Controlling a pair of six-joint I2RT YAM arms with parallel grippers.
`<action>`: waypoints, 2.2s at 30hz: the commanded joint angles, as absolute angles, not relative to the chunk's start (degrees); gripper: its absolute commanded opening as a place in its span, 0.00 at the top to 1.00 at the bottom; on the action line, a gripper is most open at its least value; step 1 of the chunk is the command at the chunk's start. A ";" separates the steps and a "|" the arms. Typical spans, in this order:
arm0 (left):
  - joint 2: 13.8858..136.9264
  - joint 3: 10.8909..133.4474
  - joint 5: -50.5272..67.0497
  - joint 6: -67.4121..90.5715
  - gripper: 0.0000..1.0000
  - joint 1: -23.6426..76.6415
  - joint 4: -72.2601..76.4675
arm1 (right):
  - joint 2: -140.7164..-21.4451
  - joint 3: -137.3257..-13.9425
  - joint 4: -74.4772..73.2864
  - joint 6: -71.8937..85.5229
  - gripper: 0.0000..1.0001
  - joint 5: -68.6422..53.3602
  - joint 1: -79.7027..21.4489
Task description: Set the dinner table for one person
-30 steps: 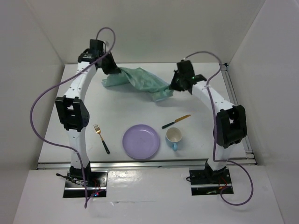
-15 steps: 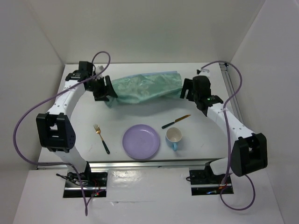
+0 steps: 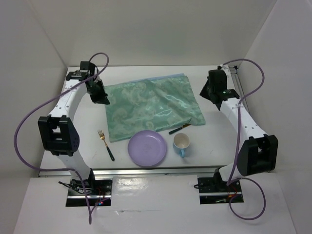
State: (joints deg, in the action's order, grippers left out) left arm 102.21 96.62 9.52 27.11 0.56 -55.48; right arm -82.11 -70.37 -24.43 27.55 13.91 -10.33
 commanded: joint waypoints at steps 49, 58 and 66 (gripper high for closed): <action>102.22 69.95 4.39 42.28 1.00 7.47 -44.63 | -91.41 -48.35 -18.47 42.62 0.17 -20.30 10.28; 101.69 80.23 4.39 41.13 1.00 7.47 -49.65 | -94.39 -44.57 -8.46 52.10 0.37 -20.06 7.05; 105.20 94.63 5.98 37.98 1.00 6.94 -55.45 | -93.87 -61.32 -13.26 51.86 1.00 -9.06 5.36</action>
State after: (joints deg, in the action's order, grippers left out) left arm 103.63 87.15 4.91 40.36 7.35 -52.62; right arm -94.48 -51.00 -14.68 51.81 -15.03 5.39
